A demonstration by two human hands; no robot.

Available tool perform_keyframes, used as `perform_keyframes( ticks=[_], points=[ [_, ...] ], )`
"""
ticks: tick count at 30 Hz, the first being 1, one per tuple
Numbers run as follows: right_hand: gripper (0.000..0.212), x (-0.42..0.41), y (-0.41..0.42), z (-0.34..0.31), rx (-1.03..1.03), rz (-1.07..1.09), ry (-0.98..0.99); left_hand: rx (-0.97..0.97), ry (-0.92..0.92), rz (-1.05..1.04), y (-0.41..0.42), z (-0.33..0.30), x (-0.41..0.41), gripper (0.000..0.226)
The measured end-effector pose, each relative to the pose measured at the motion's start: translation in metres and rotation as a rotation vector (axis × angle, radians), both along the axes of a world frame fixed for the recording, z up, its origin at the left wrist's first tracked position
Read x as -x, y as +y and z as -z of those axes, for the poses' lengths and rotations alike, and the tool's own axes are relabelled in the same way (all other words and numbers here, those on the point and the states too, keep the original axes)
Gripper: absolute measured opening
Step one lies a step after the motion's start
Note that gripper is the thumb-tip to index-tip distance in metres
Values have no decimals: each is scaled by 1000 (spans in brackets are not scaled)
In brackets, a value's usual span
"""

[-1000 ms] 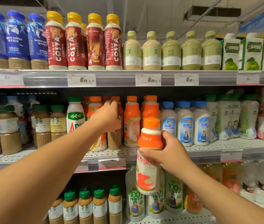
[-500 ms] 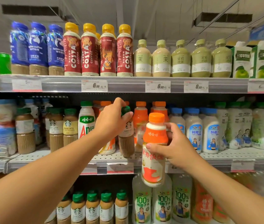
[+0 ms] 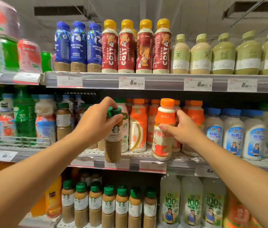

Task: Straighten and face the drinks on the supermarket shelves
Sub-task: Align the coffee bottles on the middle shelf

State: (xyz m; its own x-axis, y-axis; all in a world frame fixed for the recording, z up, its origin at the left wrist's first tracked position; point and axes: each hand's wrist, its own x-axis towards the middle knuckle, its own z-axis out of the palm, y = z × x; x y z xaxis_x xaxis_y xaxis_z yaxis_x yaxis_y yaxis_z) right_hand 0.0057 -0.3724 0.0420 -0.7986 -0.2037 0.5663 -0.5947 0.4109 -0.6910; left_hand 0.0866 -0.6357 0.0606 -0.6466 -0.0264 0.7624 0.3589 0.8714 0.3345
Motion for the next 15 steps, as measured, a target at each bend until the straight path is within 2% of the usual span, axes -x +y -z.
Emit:
perform_keyframes(
  ticks=[12,13,15],
  points=[
    [50,15,-26,1,-145,192,-15,3,-56,-27,-31,17,-3,27],
    [57,14,-27,5,-148,226,-6,6,-58,-25,-32,18,-3,26],
    [86,9,-31,19,-144,296,-5,4,-59,-18,-32,19,-1,26]
  ],
)
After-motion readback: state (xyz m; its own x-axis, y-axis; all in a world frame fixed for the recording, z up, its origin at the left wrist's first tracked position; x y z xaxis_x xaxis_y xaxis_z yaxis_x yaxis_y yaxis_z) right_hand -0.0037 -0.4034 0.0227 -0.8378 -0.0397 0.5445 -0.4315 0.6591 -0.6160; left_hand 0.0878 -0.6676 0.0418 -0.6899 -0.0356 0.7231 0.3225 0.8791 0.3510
